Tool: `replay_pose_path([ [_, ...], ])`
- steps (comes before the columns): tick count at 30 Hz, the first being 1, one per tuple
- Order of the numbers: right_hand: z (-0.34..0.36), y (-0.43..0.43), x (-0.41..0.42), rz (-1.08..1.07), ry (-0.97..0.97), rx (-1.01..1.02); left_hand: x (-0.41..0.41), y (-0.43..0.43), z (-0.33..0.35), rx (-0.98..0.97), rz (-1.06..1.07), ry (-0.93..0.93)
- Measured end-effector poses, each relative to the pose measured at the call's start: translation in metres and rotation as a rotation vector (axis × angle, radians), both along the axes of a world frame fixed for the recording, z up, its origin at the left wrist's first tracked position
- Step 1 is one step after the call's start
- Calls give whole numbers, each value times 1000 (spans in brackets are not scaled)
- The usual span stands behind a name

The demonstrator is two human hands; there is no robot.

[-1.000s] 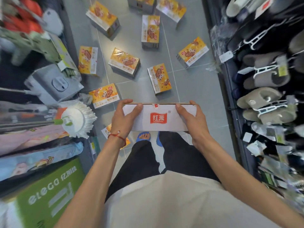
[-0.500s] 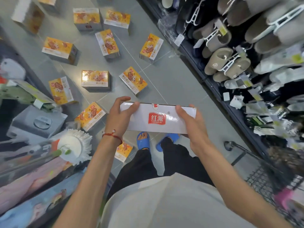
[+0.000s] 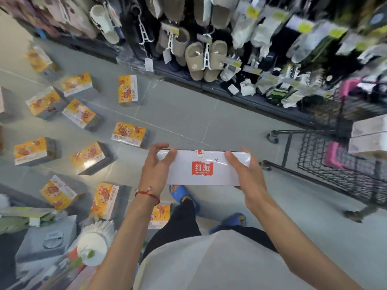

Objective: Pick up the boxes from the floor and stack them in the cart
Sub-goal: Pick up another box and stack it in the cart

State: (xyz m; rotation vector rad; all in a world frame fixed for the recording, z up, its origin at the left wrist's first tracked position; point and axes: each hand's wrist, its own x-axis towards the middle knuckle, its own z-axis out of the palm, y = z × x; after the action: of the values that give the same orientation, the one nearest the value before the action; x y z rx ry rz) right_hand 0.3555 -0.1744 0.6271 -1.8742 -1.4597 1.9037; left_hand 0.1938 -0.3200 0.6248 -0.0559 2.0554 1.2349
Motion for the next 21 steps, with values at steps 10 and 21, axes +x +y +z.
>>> replay_pose_path([
  [10, 6, 75, 191, -287, 73, 44, 157, 128, 22, 32, -245, 27],
  [21, 24, 150, 364, -663, 125, 143, 317, 281, 39, 101, -562, 22],
])
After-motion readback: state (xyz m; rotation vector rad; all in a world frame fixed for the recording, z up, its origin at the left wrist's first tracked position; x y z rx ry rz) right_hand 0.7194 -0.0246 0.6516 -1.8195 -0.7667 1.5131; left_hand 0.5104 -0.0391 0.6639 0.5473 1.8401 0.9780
